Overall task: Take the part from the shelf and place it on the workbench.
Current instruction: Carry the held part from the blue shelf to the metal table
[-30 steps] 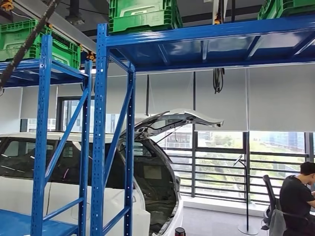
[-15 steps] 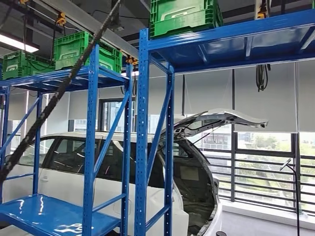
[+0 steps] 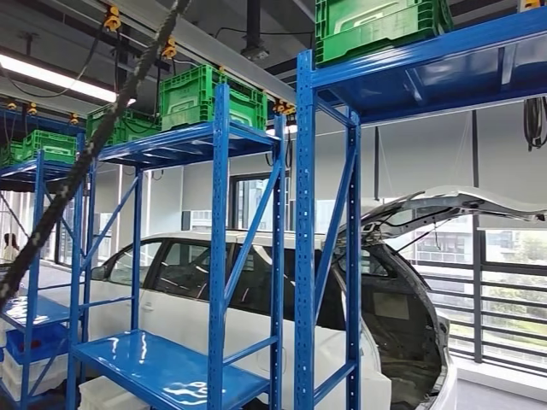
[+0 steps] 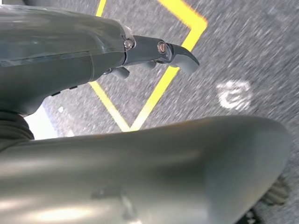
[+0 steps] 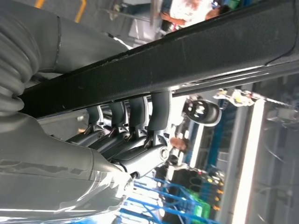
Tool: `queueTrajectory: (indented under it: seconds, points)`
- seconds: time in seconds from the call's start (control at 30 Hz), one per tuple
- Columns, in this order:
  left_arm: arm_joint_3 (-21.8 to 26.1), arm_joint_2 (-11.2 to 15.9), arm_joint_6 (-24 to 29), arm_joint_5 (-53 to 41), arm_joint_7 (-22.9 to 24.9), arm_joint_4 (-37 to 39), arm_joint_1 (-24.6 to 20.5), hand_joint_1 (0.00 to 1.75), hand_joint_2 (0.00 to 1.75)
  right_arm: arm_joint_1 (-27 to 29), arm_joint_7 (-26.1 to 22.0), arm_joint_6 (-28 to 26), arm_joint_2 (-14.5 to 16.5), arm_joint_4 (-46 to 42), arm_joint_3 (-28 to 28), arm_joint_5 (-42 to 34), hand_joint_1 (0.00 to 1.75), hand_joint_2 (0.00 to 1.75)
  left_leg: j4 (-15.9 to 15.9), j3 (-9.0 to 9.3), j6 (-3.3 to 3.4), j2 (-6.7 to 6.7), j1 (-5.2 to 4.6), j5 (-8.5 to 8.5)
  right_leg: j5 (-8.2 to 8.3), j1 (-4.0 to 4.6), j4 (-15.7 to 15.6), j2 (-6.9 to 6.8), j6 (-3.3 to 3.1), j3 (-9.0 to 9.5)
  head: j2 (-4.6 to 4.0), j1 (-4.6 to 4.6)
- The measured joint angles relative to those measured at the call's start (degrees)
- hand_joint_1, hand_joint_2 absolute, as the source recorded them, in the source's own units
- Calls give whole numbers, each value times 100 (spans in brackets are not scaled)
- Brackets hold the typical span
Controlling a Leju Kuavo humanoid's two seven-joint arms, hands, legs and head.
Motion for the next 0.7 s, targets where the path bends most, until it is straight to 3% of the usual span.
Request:
queueTrajectory:
  seconds: [0.03, 0.1, 0.17, 0.23, 0.27, 0.3, 0.4, 0.43, 0.5, 0.53, 0.6, 0.67, 0.7]
  points:
    - [2, -11, 10, -4, 20, 1, 17, 0, 175, 9, -8, 9, -14, 1, -4, -6, 175, 175, 13, -23, -28, 18, -11, -16, 15, -17, -47, -69, -10, 11, -1, 0]
    - [4, -32, 25, -22, 51, 2, 26, 0, 175, 39, -20, 36, -22, 3, -10, -26, 175, 175, 295, -166, -82, 235, -29, -231, 54, -57, -131, -220, -34, 31, -1, 1]
    - [3, -46, 28, -38, 71, 2, 5, 0, 175, 93, -9, 66, -28, 8, -13, -42, 175, 175, 972, -463, -141, 504, -4, -606, 65, -51, -139, -387, -47, 27, -1, 2]
    - [4, -58, 28, -38, 85, 2, -2, 0, 175, 148, 12, 92, -33, 18, -10, -53, 175, 175, 1466, -649, -194, 604, 42, -769, 60, -50, -136, -557, -40, 22, -1, 2]
    - [4, -64, 29, -37, 90, 2, 5, 0, 175, 167, 18, 105, -33, 22, -7, -57, 175, 175, 1430, -602, -214, 635, 63, -704, 55, -52, -133, -631, -32, 23, -1, 2]
    - [5, -68, 29, -35, 94, 2, 15, 0, 175, 182, 20, 117, -32, 26, -4, -62, 175, 175, 1175, -445, -229, 678, 81, -552, 46, -55, -129, -699, -18, 29, -1, 2]
    - [7, -74, 28, -26, 80, 2, 12, 0, 175, 222, 3, 144, -33, 26, 1, -75, 175, 175, 124, 139, -201, 971, 63, -158, -4, -32, -92, -877, 72, 54, -1, 2]
    - [8, -76, 26, -20, 63, 2, 7, 0, 175, 239, -16, 155, -34, 25, 2, -75, 175, 175, -19, 206, -164, 1026, 43, -138, -16, -16, -81, -929, 103, 59, -1, 2]
    - [15, -79, 22, -6, 30, 2, 25, 0, 175, 260, -62, 180, -33, 19, 4, -64, 175, 175, -42, 187, -75, 954, 14, -145, -21, -11, -75, -1033, 152, 69, -1, 1]
    - [19, -79, 21, -1, 12, 2, 44, 0, 175, 263, -81, 192, -31, 13, 6, -56, 175, 175, -47, 180, -38, 900, 13, -134, -51, -26, -58, -1023, 179, 73, -1, 1]
    - [24, -74, 21, 5, -28, 1, 58, 0, 175, 264, -108, 212, -22, 0, 8, -36, 175, 175, -63, 167, 36, 797, 28, -104, -276, -58, 214, -788, 221, -26, -1, 1]
    - [30, -64, 18, 13, -80, 0, 38, 0, 175, 275, -121, 235, -16, -4, 11, 1, 175, 175, -66, 148, 83, 682, 29, -82, -673, -73, 928, -487, 232, -335, -1, 0]
    - [38, -58, 11, 14, -101, 0, 30, 0, 175, 284, -123, 243, -14, -3, 13, 20, 175, 175, -65, 142, 96, 612, 19, -75, -823, -72, 1314, -427, 229, -507, -1, -1]
